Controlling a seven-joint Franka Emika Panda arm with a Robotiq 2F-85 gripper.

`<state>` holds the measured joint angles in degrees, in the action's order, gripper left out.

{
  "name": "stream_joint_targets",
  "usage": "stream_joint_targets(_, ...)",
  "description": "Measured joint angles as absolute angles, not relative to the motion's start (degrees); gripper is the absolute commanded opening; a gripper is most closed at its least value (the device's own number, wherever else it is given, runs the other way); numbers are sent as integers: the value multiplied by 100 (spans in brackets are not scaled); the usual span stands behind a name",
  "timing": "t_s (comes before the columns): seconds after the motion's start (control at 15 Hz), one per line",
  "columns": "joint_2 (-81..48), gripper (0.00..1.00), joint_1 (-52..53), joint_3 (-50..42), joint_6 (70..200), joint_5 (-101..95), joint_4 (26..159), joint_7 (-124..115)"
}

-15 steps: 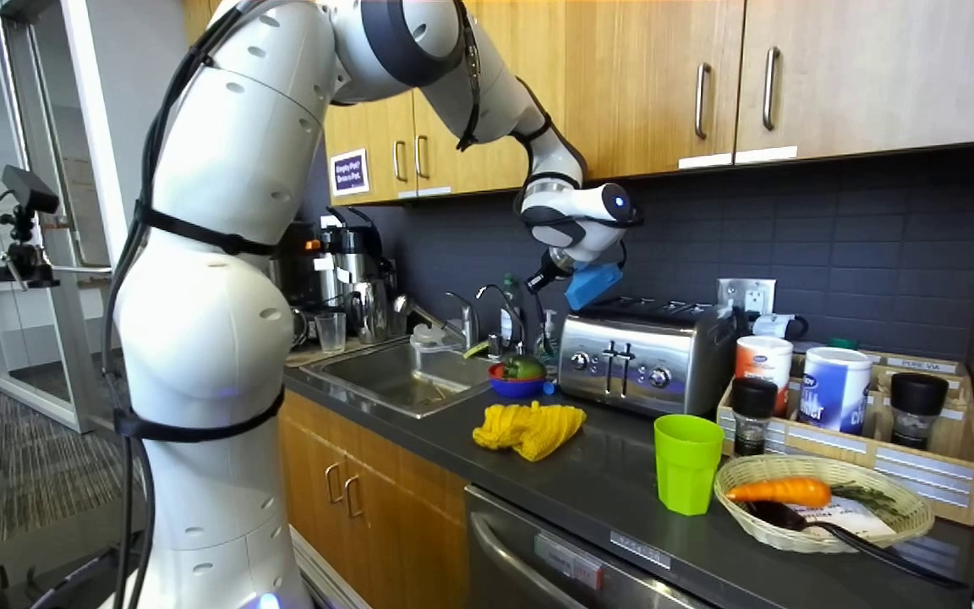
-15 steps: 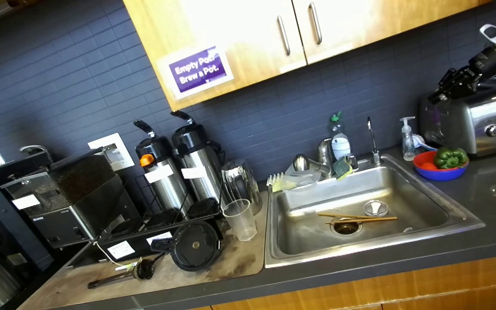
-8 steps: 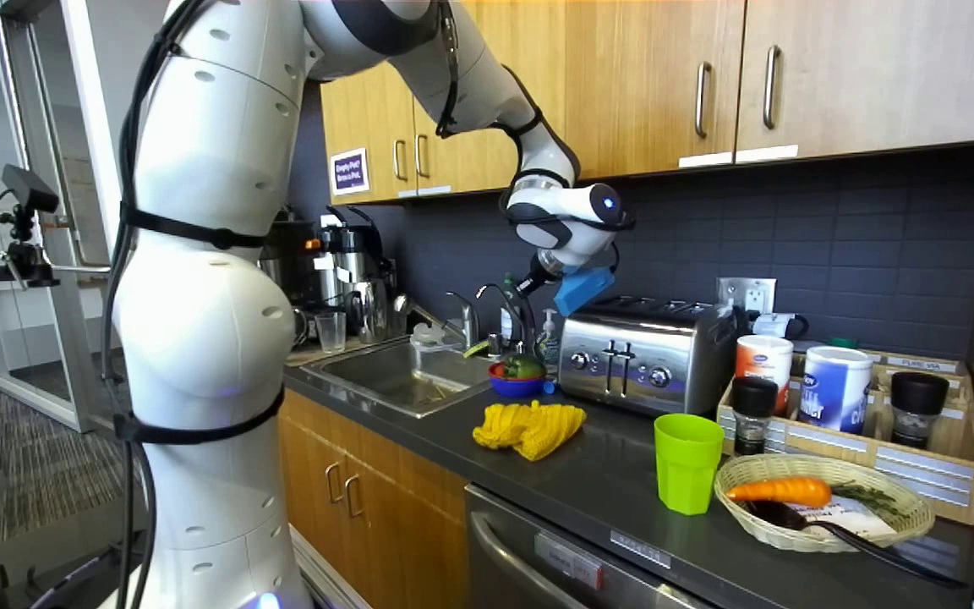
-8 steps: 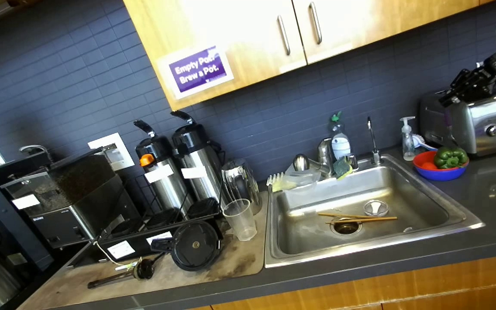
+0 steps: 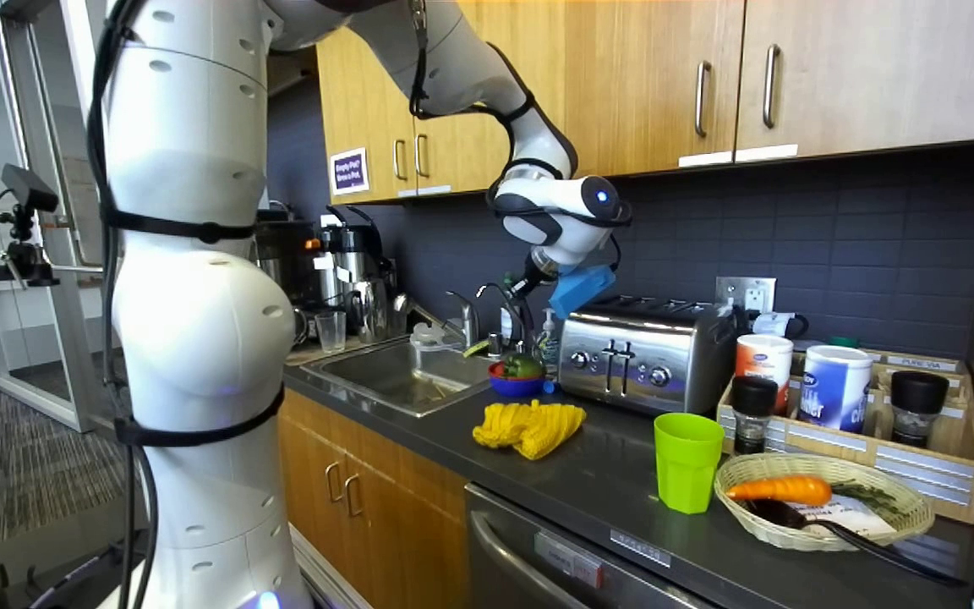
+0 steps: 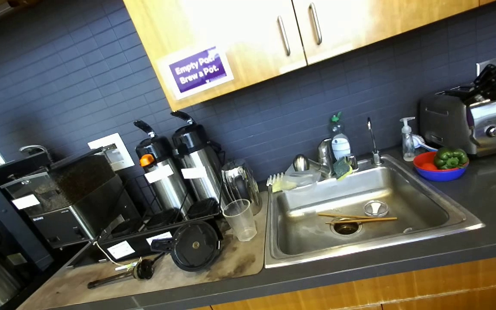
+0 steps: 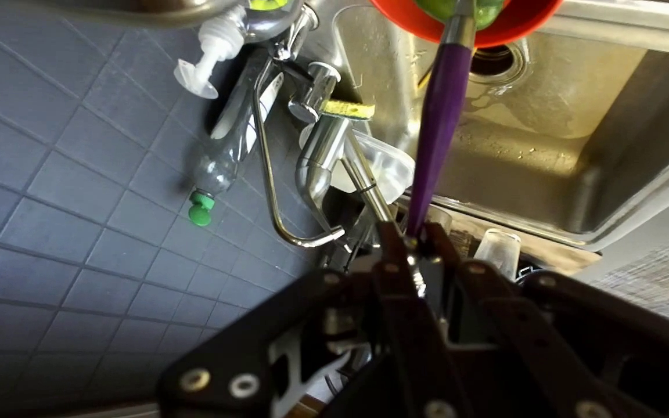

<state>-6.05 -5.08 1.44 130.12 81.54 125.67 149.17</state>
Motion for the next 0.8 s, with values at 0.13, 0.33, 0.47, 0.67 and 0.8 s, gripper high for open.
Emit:
stream_joint_targets(0.13, -359, 3, -508, 59, 13018, 8154, 12692, 14911)
stream_joint_targets(0.33, 26, 3, -512, -87, 13034, 8154, 12907, 14907)
stream_joint_targets(0.47, 249, 3, -515, -190, 13054, 8154, 13060, 14905)
stream_joint_targets(0.67, 501, 3, -539, -321, 13206, 8154, 13273, 14904)
stream_joint_targets(0.8, 620, 3, -573, -407, 13356, 8154, 13396, 14901)
